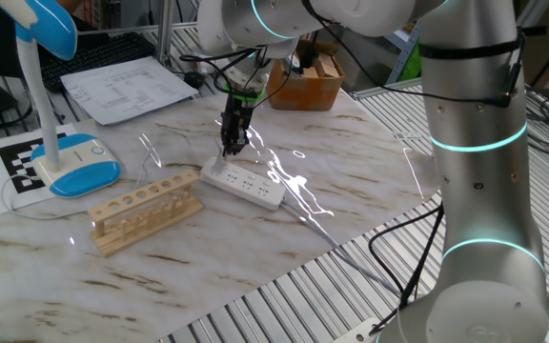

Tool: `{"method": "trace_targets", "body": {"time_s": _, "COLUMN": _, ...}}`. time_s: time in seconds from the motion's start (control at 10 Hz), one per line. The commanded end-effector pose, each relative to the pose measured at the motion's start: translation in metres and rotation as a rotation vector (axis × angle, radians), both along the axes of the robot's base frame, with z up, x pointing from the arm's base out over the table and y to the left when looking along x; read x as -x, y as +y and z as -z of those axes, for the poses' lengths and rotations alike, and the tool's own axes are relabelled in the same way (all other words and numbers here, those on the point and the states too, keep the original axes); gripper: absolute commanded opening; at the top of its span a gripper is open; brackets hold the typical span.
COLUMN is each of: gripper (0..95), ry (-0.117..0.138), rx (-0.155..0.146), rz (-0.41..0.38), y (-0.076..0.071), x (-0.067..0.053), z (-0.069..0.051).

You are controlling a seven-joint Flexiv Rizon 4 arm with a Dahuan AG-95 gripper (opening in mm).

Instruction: Plug in the power cord of the desk lamp, turn on the socket, and light up the desk lamp

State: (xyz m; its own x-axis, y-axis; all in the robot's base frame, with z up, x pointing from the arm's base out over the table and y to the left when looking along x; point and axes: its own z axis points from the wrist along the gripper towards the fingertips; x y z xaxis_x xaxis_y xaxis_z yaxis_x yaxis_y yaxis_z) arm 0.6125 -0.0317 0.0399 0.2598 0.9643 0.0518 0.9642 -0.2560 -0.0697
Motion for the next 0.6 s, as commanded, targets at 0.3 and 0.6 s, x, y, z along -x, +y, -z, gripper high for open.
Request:
{"method": "trace_targets", "body": {"time_s": 0.3, "gripper": 0.0, "ry": 0.034, "rx": -0.035, "rz": -0.409, "y": -0.003, "x": 0.006, "z": -0.013}}
{"method": "trace_targets", "body": {"time_s": 0.6, "gripper": 0.0, "ry": 0.089, "rx": -0.074, "rz": -0.619, "y": 0.011, "x": 0.020, "z": -0.025}}
